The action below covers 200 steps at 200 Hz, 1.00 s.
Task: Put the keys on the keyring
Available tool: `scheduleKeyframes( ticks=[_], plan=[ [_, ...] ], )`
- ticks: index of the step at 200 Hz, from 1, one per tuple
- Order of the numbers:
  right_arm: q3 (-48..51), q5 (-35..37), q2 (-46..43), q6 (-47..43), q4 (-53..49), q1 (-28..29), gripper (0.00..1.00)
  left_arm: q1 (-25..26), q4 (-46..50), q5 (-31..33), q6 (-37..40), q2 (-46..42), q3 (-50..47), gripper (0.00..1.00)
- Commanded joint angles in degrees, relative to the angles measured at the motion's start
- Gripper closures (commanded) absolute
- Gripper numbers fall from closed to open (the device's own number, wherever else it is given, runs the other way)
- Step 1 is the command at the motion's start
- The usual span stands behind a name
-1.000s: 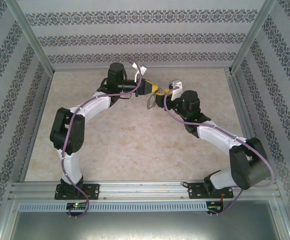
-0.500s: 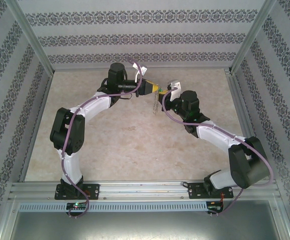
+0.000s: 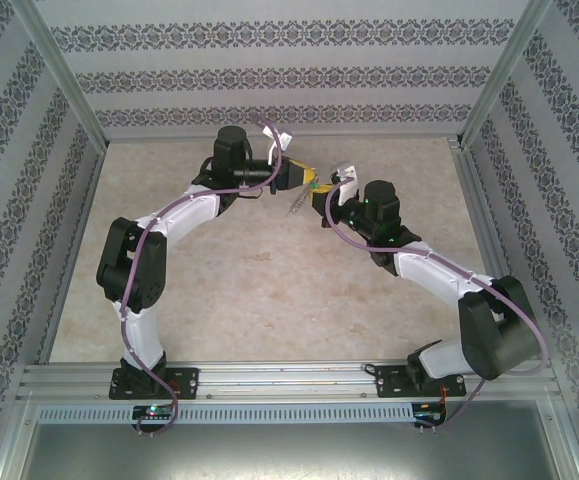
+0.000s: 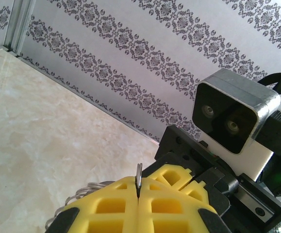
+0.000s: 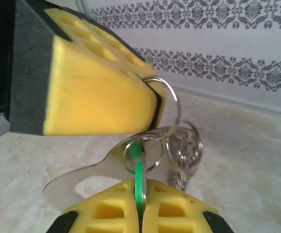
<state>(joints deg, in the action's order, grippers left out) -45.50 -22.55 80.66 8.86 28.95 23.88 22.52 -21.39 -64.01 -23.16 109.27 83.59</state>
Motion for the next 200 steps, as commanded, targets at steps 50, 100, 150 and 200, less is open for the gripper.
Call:
scheduleKeyframes(
  ticks=[50, 100, 150, 200],
  plan=[
    [-1.34, -4.26, 0.55, 3.17, 1.11, -1.51, 1.0, 0.76, -7.49, 0.69, -2.22, -3.36, -1.57, 1.0],
    [-4.03, -9.5, 3.48, 4.68, 1.67, -0.25, 1.0, 1.04, -14.93, 2.51, -6.97, -3.35, -3.61, 1.0],
    [-2.48, -12.3, 2.23, 7.5, 1.63, -2.63, 0.83, 1.16, -16.47, 5.53, -7.32, -3.34, -4.75, 1.0],
    [1.05, -13.54, -5.49, 13.04, 3.38, -8.0, 0.61, 1.15, -16.85, 5.43, -7.17, -3.28, -5.01, 1.0]
  ],
)
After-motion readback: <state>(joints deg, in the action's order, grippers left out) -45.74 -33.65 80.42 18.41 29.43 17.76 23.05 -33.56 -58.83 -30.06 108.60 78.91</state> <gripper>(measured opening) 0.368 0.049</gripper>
